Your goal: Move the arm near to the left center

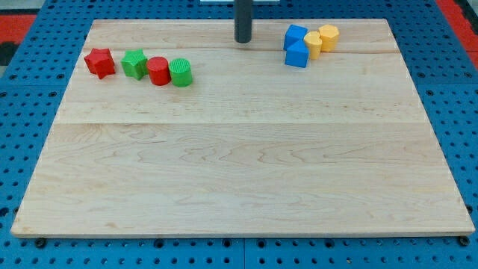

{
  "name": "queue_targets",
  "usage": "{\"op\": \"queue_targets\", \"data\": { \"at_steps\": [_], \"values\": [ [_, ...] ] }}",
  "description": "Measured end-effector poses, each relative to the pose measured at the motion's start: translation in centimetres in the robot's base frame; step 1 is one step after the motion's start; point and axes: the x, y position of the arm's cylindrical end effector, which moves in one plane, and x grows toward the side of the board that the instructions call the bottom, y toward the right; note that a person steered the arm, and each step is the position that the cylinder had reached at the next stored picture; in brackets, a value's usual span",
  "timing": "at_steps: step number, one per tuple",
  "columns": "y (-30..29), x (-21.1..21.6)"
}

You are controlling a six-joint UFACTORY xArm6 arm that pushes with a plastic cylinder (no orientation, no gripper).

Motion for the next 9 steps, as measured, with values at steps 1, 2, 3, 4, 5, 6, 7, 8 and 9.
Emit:
{"op": "queue_targets", "data": {
  "at_steps": [1, 2, 3, 4, 5, 6, 7, 8, 9],
  "values": [
    [2.4, 0.7],
    [4.2, 5.9],
    [5.5, 12.8],
    [3.0, 18.1],
    [0.3, 21.5],
    [-3.5, 22.8],
    [-9.2, 21.0],
    [-13.8, 18.0],
    [-16.8, 16.9]
  ]
}}
